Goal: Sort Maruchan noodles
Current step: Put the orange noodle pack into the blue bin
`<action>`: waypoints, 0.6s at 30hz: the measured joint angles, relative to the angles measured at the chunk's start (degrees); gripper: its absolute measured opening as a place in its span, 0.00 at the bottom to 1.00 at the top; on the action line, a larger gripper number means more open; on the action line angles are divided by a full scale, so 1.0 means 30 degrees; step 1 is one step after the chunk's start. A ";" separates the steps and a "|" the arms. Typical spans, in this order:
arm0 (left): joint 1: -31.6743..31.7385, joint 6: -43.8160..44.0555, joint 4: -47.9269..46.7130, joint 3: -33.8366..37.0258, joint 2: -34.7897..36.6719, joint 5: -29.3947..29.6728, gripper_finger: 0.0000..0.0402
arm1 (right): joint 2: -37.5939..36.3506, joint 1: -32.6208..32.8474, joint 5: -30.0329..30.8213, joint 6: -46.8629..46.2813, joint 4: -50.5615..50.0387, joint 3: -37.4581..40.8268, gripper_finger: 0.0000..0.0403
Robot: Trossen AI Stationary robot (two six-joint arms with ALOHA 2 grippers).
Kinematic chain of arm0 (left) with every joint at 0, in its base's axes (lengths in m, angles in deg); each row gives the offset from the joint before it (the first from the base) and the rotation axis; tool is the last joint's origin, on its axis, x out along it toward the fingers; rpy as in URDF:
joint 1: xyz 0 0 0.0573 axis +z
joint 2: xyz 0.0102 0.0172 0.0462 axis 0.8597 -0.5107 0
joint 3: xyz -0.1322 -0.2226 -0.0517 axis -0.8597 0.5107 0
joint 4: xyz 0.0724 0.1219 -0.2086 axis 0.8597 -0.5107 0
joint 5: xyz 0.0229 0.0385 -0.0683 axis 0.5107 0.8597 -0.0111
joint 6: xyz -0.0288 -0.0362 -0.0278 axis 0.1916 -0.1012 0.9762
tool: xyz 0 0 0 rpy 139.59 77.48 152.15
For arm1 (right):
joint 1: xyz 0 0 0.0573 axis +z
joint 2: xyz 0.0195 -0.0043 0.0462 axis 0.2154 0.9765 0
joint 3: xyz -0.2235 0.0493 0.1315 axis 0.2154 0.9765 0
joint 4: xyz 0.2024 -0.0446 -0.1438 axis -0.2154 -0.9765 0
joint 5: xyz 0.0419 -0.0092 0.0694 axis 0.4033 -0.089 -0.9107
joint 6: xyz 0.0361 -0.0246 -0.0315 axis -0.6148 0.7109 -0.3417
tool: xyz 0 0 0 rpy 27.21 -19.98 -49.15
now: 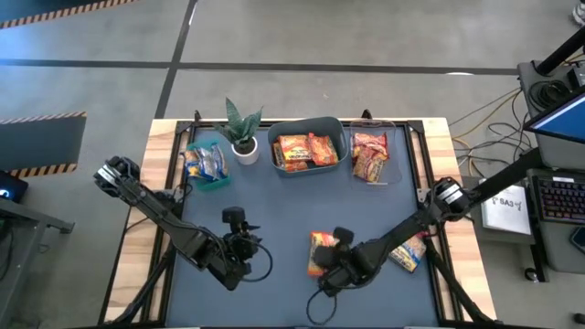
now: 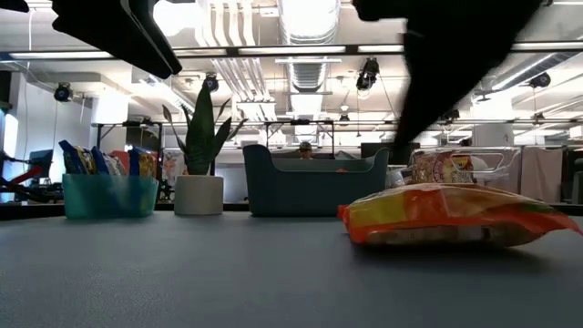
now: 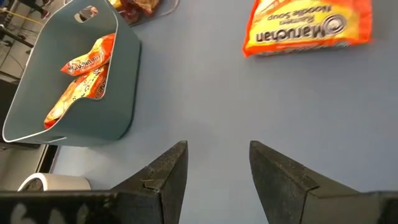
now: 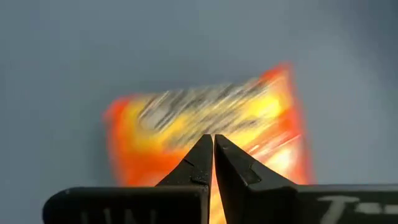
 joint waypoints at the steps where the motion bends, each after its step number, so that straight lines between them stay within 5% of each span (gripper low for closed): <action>1: 0.0000 -0.0002 0.0002 0.0000 0.0000 0.0000 0.39 | -0.0040 -0.0133 0.1432 -0.0799 -0.0230 -0.0099 0.02; 4: 0.0000 -0.0009 0.0053 0.0000 0.0000 0.0004 0.39 | -0.0581 -0.0857 0.1873 -0.1507 -0.0985 -0.0457 0.02; 11: 0.0000 -0.0541 0.0895 0.0007 0.0000 -0.0035 0.39 | -0.2487 -0.2519 -0.5298 -0.5301 -0.4987 -0.0337 0.02; 18: 0.0000 -0.1410 0.1914 0.0007 0.0000 -0.0539 0.39 | -0.2419 -0.1740 -0.5817 -0.6824 -0.4830 0.1274 0.02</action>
